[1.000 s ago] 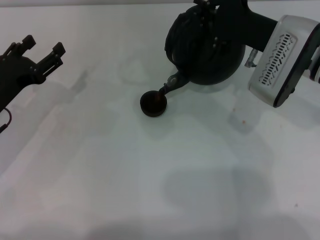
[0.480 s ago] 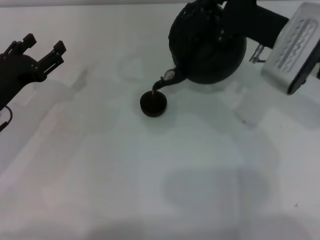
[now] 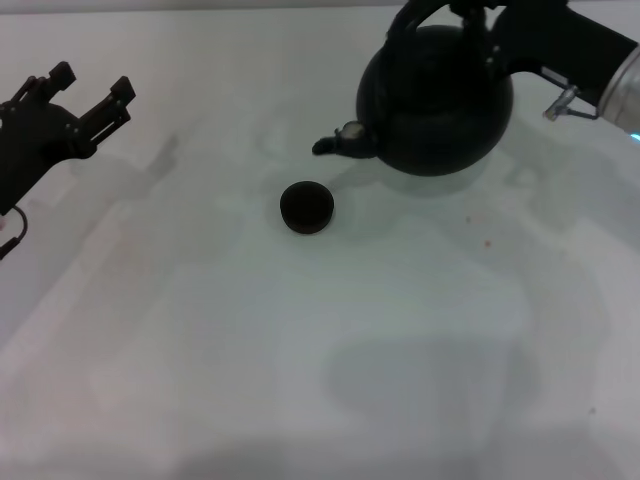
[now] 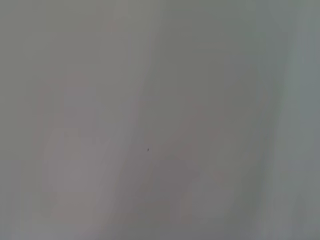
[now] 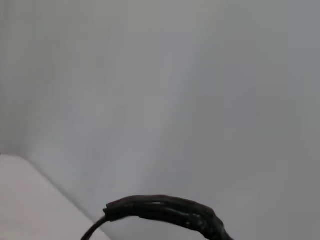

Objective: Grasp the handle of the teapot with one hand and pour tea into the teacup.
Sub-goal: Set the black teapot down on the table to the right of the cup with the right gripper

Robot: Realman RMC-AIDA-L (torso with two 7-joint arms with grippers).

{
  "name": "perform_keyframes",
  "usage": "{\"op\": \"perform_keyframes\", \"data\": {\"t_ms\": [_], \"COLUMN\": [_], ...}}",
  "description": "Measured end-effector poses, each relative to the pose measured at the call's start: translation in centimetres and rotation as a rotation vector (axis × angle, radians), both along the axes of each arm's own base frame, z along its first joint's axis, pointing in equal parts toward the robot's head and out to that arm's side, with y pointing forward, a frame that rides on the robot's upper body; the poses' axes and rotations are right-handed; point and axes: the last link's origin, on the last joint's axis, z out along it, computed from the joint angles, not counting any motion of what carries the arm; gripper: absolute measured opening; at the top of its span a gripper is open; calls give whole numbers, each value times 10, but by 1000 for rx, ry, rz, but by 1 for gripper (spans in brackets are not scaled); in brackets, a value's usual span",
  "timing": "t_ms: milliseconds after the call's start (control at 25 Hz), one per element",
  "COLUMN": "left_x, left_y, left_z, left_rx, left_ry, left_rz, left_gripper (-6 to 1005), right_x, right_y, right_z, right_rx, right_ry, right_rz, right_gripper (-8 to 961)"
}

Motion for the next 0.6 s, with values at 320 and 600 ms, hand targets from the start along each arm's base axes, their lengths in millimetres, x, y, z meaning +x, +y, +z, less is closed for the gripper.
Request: {"op": "perform_keyframes", "data": {"t_ms": [320, 600], "left_x": [2, 5], "left_y": [4, 10], "left_z": [-3, -4], "left_rx": [-6, -13], "left_ry": [4, 10], "left_rz": [5, 0], "left_gripper": [863, 862], "right_x": [38, 63], "right_y": [-5, -31], "right_z": [17, 21], "right_rx": [33, 25], "right_ry": [108, 131], "right_rz": [-125, -151], "right_gripper": [105, 106]}}
